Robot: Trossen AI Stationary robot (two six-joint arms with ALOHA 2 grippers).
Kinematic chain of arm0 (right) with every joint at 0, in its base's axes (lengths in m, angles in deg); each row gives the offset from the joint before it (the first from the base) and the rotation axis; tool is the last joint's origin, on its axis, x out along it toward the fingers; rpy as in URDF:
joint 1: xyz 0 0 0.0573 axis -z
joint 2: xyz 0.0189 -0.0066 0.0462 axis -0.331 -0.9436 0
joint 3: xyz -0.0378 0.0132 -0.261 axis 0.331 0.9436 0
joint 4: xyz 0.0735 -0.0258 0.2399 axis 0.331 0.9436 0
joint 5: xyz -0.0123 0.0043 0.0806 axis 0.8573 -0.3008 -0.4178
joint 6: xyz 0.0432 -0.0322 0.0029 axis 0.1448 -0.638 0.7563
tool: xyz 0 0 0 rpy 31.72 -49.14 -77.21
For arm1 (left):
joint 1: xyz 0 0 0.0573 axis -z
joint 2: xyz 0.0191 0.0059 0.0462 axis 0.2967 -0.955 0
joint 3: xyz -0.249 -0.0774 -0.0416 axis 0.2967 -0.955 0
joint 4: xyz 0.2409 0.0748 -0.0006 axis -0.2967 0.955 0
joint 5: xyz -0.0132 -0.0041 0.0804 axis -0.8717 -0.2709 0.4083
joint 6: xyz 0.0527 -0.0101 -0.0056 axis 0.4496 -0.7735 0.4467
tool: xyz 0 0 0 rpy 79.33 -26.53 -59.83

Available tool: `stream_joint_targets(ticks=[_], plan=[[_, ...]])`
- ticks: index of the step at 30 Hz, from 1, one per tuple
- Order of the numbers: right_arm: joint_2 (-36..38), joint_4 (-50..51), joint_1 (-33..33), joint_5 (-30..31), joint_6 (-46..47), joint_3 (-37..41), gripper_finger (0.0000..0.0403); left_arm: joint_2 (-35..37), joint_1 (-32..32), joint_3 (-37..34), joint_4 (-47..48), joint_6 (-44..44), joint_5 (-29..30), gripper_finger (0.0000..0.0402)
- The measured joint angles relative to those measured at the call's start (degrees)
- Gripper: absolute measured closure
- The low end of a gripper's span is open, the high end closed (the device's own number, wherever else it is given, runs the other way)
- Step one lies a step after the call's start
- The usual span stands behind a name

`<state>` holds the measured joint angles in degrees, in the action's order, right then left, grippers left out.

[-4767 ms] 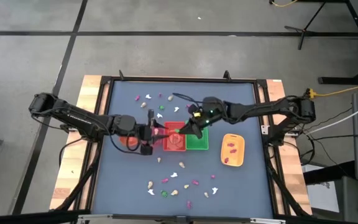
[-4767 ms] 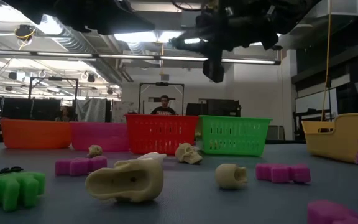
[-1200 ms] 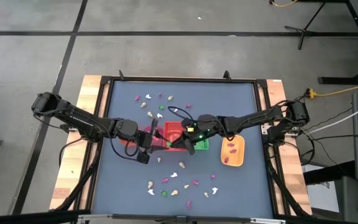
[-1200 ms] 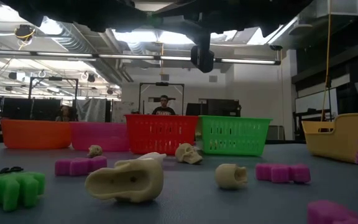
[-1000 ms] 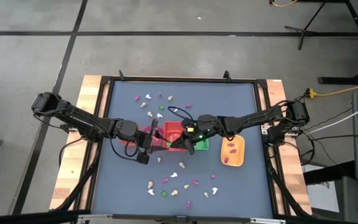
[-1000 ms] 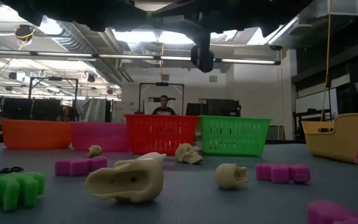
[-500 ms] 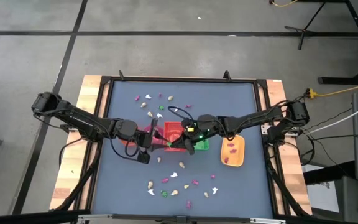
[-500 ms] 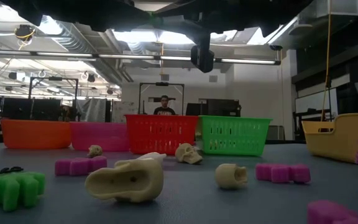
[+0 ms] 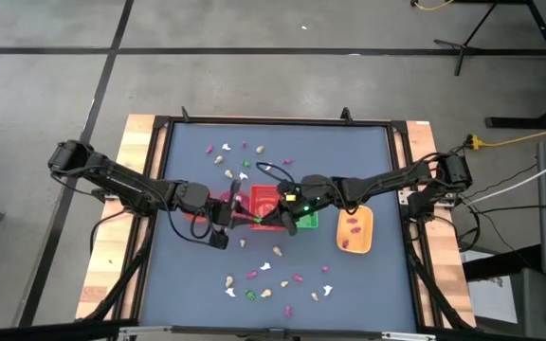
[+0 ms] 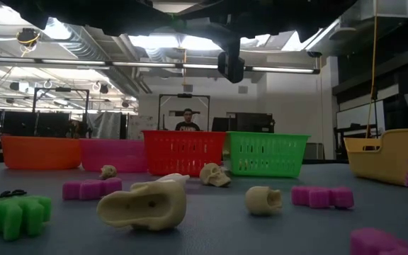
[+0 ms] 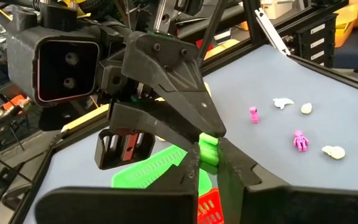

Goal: Sort Halloween decoration
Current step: Put the green skeleton toy into the orange bowl

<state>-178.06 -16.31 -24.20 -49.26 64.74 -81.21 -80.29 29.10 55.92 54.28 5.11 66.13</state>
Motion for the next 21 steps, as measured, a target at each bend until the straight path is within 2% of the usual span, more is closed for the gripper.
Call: stream_joint_targets(ticks=[21], plan=[[-0.04,0.96,0.0,1.53,-0.04,0.0,0.0354,0.02,-0.04,0.0,0.81,-0.21,0.17,0.0386]])
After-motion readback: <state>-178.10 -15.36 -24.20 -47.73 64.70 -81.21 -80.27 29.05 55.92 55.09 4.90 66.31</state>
